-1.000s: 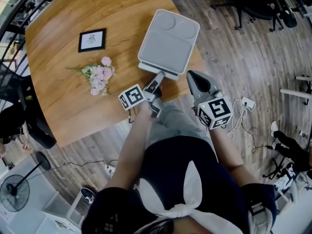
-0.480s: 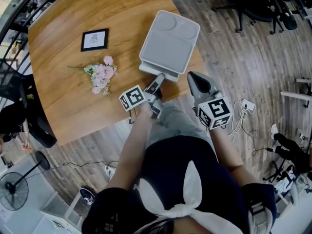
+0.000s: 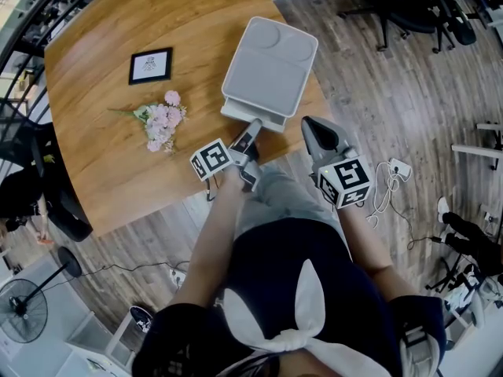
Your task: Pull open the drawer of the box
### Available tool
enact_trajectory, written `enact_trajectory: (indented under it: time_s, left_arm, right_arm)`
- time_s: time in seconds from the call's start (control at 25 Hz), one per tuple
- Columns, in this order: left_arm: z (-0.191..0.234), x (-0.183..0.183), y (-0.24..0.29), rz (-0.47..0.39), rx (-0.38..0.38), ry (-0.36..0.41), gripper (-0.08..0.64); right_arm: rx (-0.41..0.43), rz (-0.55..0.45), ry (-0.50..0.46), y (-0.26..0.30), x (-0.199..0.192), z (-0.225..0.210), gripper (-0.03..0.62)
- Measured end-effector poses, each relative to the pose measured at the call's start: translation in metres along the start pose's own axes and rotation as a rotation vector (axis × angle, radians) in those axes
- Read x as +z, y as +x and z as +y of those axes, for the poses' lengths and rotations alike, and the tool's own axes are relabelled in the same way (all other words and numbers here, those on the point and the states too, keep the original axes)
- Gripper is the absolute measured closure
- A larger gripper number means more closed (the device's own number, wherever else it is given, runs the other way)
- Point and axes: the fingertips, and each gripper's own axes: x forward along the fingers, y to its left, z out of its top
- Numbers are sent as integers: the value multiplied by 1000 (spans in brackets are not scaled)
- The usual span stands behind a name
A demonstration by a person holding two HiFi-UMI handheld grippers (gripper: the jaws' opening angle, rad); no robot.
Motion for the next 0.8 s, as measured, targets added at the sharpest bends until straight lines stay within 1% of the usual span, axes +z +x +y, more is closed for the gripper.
enact_trajectory:
  time_s: [0.8]
  left_arm:
    - [1, -9, -14, -10, 6, -5, 385]
  right_arm:
    - [4, -14, 2, -2, 2, 3, 595]
